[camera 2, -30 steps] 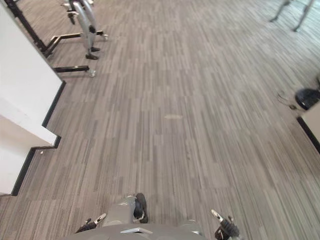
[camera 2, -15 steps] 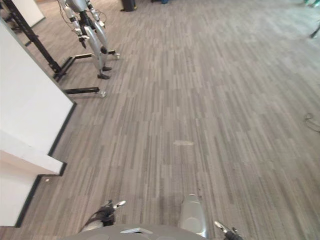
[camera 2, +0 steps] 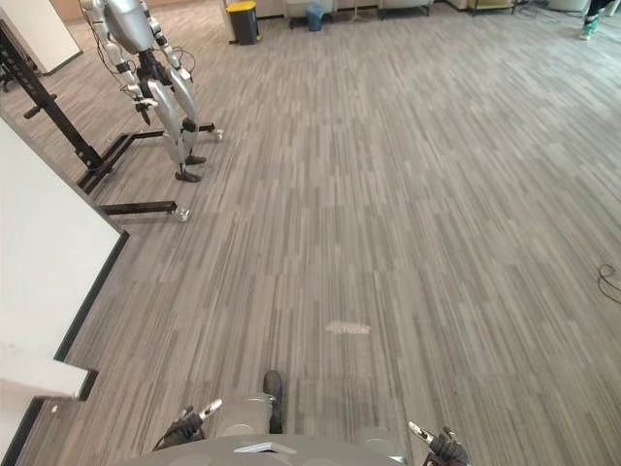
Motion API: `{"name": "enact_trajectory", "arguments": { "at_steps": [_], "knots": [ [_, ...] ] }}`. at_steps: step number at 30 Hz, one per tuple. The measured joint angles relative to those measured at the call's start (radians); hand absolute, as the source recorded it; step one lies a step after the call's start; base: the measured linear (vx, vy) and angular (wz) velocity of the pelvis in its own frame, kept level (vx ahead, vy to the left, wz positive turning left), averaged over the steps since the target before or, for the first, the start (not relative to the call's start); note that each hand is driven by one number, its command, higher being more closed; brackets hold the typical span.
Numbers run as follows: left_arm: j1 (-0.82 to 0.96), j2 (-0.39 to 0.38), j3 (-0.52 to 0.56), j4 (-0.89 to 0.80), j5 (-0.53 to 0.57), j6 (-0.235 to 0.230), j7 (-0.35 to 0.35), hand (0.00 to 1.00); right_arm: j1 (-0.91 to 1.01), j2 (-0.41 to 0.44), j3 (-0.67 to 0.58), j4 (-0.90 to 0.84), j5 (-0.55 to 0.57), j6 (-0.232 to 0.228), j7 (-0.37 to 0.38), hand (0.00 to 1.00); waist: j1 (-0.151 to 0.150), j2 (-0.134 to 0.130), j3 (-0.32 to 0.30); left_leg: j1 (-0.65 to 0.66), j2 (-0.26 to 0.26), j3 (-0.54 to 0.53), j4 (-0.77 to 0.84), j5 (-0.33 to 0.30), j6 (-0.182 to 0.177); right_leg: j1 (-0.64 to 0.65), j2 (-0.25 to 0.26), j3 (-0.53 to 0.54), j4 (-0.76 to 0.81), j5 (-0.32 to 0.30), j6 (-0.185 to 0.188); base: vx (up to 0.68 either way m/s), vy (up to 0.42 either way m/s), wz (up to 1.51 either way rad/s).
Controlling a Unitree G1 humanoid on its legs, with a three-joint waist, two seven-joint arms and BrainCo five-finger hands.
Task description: Organize washtable
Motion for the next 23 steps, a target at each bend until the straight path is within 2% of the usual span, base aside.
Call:
{"name": "enact_trajectory", "arguments": {
  "at_steps": [1,2,3,4,5,6,8,9,10,11,12,13,14,15,16,17,19,21,23],
  "knots": [
    [0.015,0.025,-0.026,0.02,0.001,-0.001,0.0,0.0,0.0,0.006,-0.005,0.027,-0.003,-0.002,0.001,0.0,-0.002,-0.029,-0.033,0.011,-0.048,-0.028,0.019,0.013,0.022,-0.011,-0.023,0.027,0.065,0.018,0.005,0.71,0.191,0.19],
    [0.011,0.041,-0.038,0.029,0.002,-0.001,-0.001,0.0,-0.008,0.008,-0.004,0.044,-0.007,0.0,0.003,0.0,-0.004,-0.048,-0.034,0.027,-0.069,-0.025,0.031,0.001,0.035,-0.019,-0.04,0.035,0.122,0.036,0.029,0.69,0.184,0.43],
    [-0.002,0.069,-0.079,0.055,0.003,-0.001,-0.002,0.0,-0.01,0.008,-0.005,0.066,-0.01,0.0,0.01,0.0,-0.008,-0.062,-0.036,0.061,-0.099,-0.03,0.048,-0.029,0.047,-0.042,-0.056,0.039,0.252,0.11,0.07,0.58,0.171,0.59],
    [-0.011,0.081,-0.11,0.056,0.003,0.002,-0.002,0.0,-0.01,0.006,-0.004,0.074,-0.015,0.001,0.013,0.0,-0.008,-0.071,-0.036,0.099,-0.115,-0.045,0.048,-0.058,0.06,-0.08,-0.053,0.055,0.385,0.236,0.155,0.52,0.155,0.6],
    [-0.017,0.084,-0.121,0.056,0.003,0.002,-0.002,0.0,-0.01,0.005,-0.003,0.073,-0.024,0.0,0.015,0.0,-0.008,-0.066,-0.036,0.114,-0.116,-0.054,0.045,-0.07,0.066,-0.106,-0.05,0.057,0.445,0.31,0.214,0.41,0.118,0.47],
    [-0.025,0.094,-0.148,0.058,0.002,0.004,-0.002,0.0,-0.018,0.004,-0.001,0.072,-0.039,-0.004,0.021,0.0,-0.007,-0.064,-0.033,0.144,-0.118,-0.071,0.034,-0.08,0.078,-0.163,-0.047,0.055,0.56,0.335,0.255,0.28,0.057,0.37],
    [-0.033,0.112,-0.223,0.057,0.001,0.007,-0.001,0.0,-0.024,-0.005,0.019,0.072,-0.039,-0.003,0.021,0.0,-0.004,-0.059,-0.025,0.237,-0.119,-0.098,-0.035,-0.08,0.078,-0.229,-0.034,0.038,0.635,0.268,0.175,0.22,0.003,0.32],
    [-0.035,0.112,-0.236,0.057,0.0,0.007,-0.001,0.0,-0.022,-0.013,0.034,0.072,-0.039,-0.003,0.021,0.0,-0.006,-0.054,-0.019,0.282,-0.117,-0.107,-0.065,-0.08,0.078,-0.244,-0.049,0.016,0.614,0.23,0.139,0.09,-0.018,0.22],
    [-0.039,0.112,-0.251,0.056,-0.001,0.007,-0.001,0.0,-0.019,-0.017,0.036,0.073,-0.039,-0.003,0.021,0.0,-0.006,-0.048,-0.015,0.318,-0.117,-0.118,-0.09,-0.08,0.078,-0.257,-0.073,-0.009,0.569,0.199,0.103,-0.03,0.004,0.3],
    [-0.053,0.108,-0.252,0.057,-0.006,0.006,0.001,0.0,-0.013,-0.019,0.036,0.073,-0.039,-0.003,0.021,0.0,-0.009,-0.039,-0.01,0.346,-0.113,-0.14,-0.117,-0.084,0.076,-0.261,-0.088,-0.017,0.445,0.165,0.081,-0.09,0.016,0.37],
    [-0.057,0.105,-0.252,0.057,-0.012,0.006,0.003,0.0,-0.007,-0.019,0.036,0.073,-0.039,-0.003,0.021,0.0,-0.01,-0.035,-0.011,0.353,-0.109,-0.154,-0.126,-0.09,0.067,-0.256,-0.087,-0.009,0.356,0.157,0.086,-0.2,0.01,0.55],
    [-0.069,0.107,-0.251,0.057,-0.021,0.002,0.004,0.0,0.0,-0.016,0.036,0.074,-0.039,-0.001,0.021,0.0,-0.008,-0.044,-0.01,0.344,-0.114,-0.174,-0.126,-0.109,0.045,-0.249,-0.085,0.03,0.151,0.165,0.11,-0.21,-0.072,0.57],
    [-0.071,0.114,-0.246,0.059,-0.031,-0.008,0.006,0.0,0.005,-0.015,0.035,0.077,-0.04,0.0,0.021,0.0,-0.007,-0.067,-0.002,0.352,-0.128,-0.191,-0.122,-0.133,0.028,-0.235,-0.089,0.06,0.027,0.208,0.15,-0.13,-0.146,0.52],
    [-0.07,0.11,-0.244,0.067,-0.033,-0.005,0.007,0.0,0.007,-0.02,0.031,0.079,-0.039,0.001,0.019,0.0,-0.01,-0.066,0.002,0.36,-0.119,-0.202,-0.121,-0.134,0.025,-0.221,-0.082,0.041,0.023,0.205,0.141,0.01,-0.224,0.26],
    [-0.057,0.091,-0.222,0.067,-0.038,-0.005,0.007,0.0,0.012,-0.037,0.027,0.079,-0.039,0.0,0.019,0.0,-0.006,-0.028,-0.006,0.371,-0.089,-0.198,-0.131,-0.134,0.006,-0.215,-0.055,0.03,0.01,0.197,0.127,0.13,-0.197,0.02],
    [-0.036,0.066,-0.178,0.065,-0.041,-0.006,0.007,0.0,0.011,-0.046,0.026,0.079,-0.039,0.0,0.019,0.0,-0.005,-0.002,-0.006,0.381,-0.062,-0.196,-0.142,-0.135,-0.002,-0.204,-0.033,0.028,-0.004,0.194,0.122,0.12,-0.165,-0.07],
    [-0.021,0.056,-0.165,0.074,-0.047,-0.005,0.006,0.0,0.008,-0.047,0.027,0.079,-0.04,0.0,0.02,0.0,-0.009,0.014,-0.014,0.393,-0.031,-0.197,-0.161,-0.128,-0.016,-0.19,-0.002,0.017,-0.03,0.199,0.11,0.14,-0.141,0.01],
    [-0.023,0.052,-0.136,0.09,-0.065,-0.005,0.003,0.0,0.01,-0.043,0.028,0.081,-0.039,0.0,0.02,0.0,-0.009,0.015,-0.015,0.41,-0.008,-0.198,-0.179,-0.125,-0.023,-0.167,0.016,-0.001,-0.061,0.208,0.097,0.13,-0.103,0.09],
    [-0.025,0.055,-0.132,0.096,-0.078,-0.005,-0.001,0.0,0.008,-0.046,0.028,0.08,-0.038,-0.002,0.02,0.0,-0.007,0.008,-0.017,0.411,-0.005,-0.197,-0.186,-0.123,-0.029,-0.155,0.018,-0.005,-0.077,0.208,0.096,0.09,-0.034,0.03]
  ]
}}
